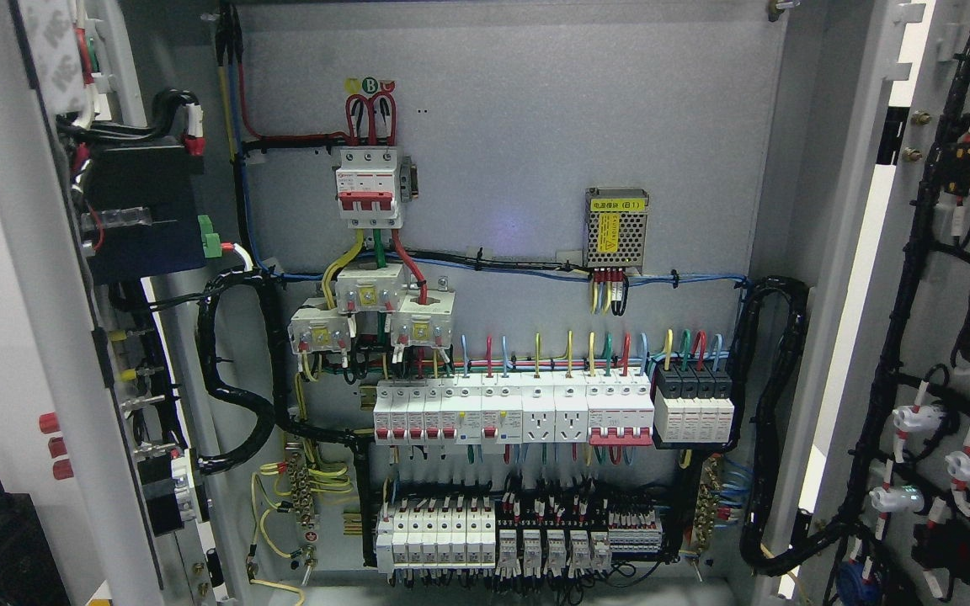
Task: Open door with both hands
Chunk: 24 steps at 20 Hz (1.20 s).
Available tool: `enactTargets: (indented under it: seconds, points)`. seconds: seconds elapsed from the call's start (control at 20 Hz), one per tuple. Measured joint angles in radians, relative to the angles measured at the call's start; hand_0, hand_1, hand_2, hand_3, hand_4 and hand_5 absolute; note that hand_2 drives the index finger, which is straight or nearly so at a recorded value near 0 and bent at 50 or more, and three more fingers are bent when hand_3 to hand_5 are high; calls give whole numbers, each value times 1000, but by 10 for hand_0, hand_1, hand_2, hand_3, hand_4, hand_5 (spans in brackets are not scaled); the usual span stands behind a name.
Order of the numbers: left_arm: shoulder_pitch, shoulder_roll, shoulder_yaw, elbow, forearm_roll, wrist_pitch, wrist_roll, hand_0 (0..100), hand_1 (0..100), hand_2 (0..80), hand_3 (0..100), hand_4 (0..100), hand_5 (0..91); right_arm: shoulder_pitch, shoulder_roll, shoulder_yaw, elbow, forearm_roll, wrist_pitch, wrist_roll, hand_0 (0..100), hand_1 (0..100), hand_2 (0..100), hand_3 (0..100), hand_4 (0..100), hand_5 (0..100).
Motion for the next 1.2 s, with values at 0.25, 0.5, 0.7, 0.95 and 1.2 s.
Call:
enactTargets:
  seconds: [0.25,0.5,0.7,0.95,1.2]
  points:
    - [0,0,0,0,0,1,0,0,0,0,0,31,0,-1,21,24,5,27,1,-42,107,0,0,0,0,0]
    - [0,0,0,0,0,2,0,0,0,0,0,31,0,-3,39,48,8,40,0,-69,107,0,0,0,0,0]
    - [0,0,0,0,0,3,0,0,0,0,0,31,0,-6,48,68,10,47,-1,-91,107,0,0,0,0,0]
    - [0,0,0,0,0,3,0,0,0,0,0,31,0,-8,57,82,11,54,-1,-123,107,0,0,0,0,0]
    - [0,0,0,0,0,6,0,0,0,0,0,32,0,-7,59,87,12,58,-2,-127,107,0,0,0,0,0]
